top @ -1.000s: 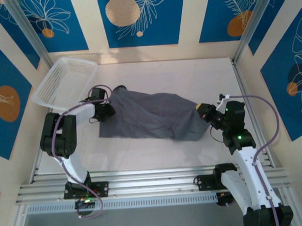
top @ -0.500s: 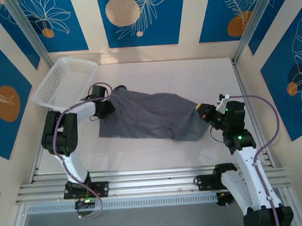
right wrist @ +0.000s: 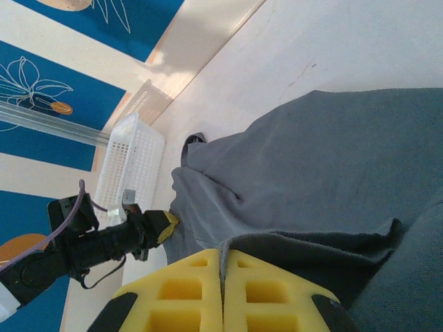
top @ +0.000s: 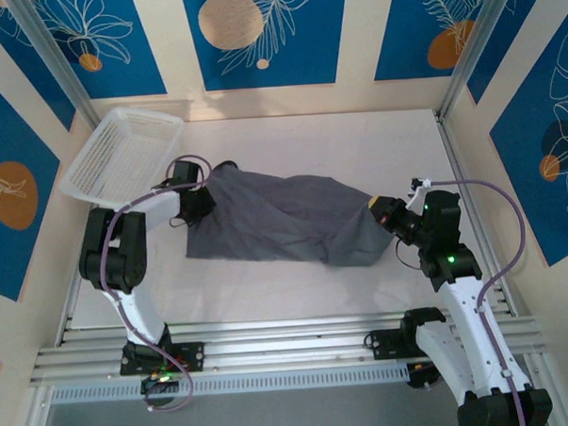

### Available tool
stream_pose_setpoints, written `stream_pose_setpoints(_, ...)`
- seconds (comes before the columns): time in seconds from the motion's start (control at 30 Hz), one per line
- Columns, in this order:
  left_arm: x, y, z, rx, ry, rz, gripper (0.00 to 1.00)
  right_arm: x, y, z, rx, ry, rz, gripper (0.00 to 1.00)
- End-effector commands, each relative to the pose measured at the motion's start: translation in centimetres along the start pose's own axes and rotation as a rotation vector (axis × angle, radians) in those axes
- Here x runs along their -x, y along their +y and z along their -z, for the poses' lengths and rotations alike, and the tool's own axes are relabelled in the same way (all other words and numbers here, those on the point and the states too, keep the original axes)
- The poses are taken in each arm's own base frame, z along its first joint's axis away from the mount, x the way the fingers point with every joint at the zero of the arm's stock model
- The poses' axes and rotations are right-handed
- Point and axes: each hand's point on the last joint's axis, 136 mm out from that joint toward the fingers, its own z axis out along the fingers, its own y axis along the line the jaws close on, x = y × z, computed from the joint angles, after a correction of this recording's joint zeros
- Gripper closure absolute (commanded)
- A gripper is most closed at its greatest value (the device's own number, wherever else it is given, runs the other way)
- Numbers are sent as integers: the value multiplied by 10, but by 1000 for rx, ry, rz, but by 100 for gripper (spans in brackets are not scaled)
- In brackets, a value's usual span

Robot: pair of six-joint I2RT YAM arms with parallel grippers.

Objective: Fold the inside-out t-shirt
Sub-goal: Flatten out the T-shirt at the center of the table.

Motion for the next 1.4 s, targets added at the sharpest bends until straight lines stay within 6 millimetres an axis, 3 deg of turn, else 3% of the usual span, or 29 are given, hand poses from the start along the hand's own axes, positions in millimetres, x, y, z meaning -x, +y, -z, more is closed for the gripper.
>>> stream_pose_setpoints(0.0,11,-18,23,-48,-36,-21,100,11,17,7,32,-34,40,100)
stream_pose_setpoints(0.1,29,-40,63,-130,-104,-36,100,28,31,12,46,-91,82,100)
stream_pose_setpoints(0.2,67,-71,138,-218,-249,-75,100,71,70,25,92,-216,152,100)
stream_pose_setpoints(0.33,132,-108,289,-337,-561,-101,100,155,154,64,183,-485,277,100)
stream_pose_setpoints(0.43,166,-113,403,-385,-820,-91,100,206,226,101,294,-627,360,100)
stream_pose_setpoints(0.53,173,-115,483,-435,-981,-108,100,235,289,130,388,-670,448,100)
stream_pose_setpoints(0.6,170,-112,516,-452,-1053,-114,100,244,321,148,440,-696,510,100)
stream_pose_setpoints(0.73,160,-95,556,-435,-1160,-108,100,248,376,193,548,-772,666,100)
stream_pose_setpoints(0.87,149,-83,579,-438,-1206,-89,100,240,412,227,637,-805,784,100)
stream_pose_setpoints(1.07,131,-64,621,-471,-1316,-44,100,239,429,261,654,-892,811,100)
stream_pose_setpoints(1.23,109,-54,658,-527,-1393,-51,100,220,441,305,686,-992,880,100)
stream_pose_setpoints(1.37,102,-53,669,-550,-1417,-68,100,210,445,324,700,-1029,916,100)
